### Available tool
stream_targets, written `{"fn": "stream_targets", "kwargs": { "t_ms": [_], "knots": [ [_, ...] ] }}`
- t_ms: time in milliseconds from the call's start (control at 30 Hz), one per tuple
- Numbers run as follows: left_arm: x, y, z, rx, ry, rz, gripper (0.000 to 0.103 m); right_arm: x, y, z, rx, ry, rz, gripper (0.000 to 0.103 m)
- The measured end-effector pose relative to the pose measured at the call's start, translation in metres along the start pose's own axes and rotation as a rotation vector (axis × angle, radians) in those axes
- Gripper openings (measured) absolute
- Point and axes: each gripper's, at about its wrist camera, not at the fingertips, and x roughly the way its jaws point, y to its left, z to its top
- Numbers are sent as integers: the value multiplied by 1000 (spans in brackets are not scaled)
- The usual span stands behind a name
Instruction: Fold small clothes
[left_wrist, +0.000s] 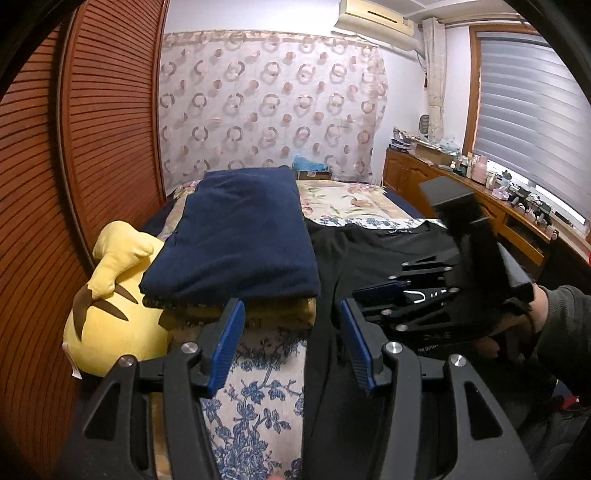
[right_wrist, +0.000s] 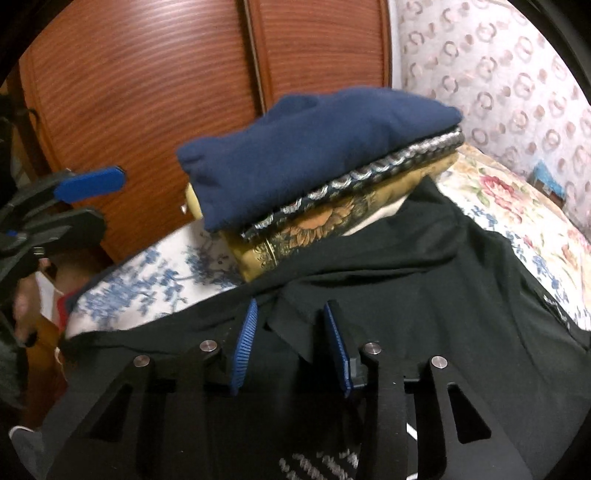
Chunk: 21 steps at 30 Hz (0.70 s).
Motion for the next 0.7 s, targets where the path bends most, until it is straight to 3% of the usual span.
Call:
{"fn": "stream_targets", "kwargs": {
  "t_ms": [67, 167, 433, 600, 700],
  "knots": [
    [0, -1, -2, 6, 6, 3, 52, 9, -3, 0, -9, 25, -30, 15],
    [1, -4, -6, 11, 11, 2, 52, 5, -8, -4, 1, 11, -33, 6],
    [4, -12, -13, 1, 17, -21, 52, -47, -46, -17, 128, -129, -88, 5],
    [7, -20, -13, 7, 23, -34, 52, -74, -89, -28, 254, -123, -231, 5],
    [9, -22, -13, 10, 25, -41, 52, -82, -110, -34, 313, -115, -324, 13]
  ]
}}
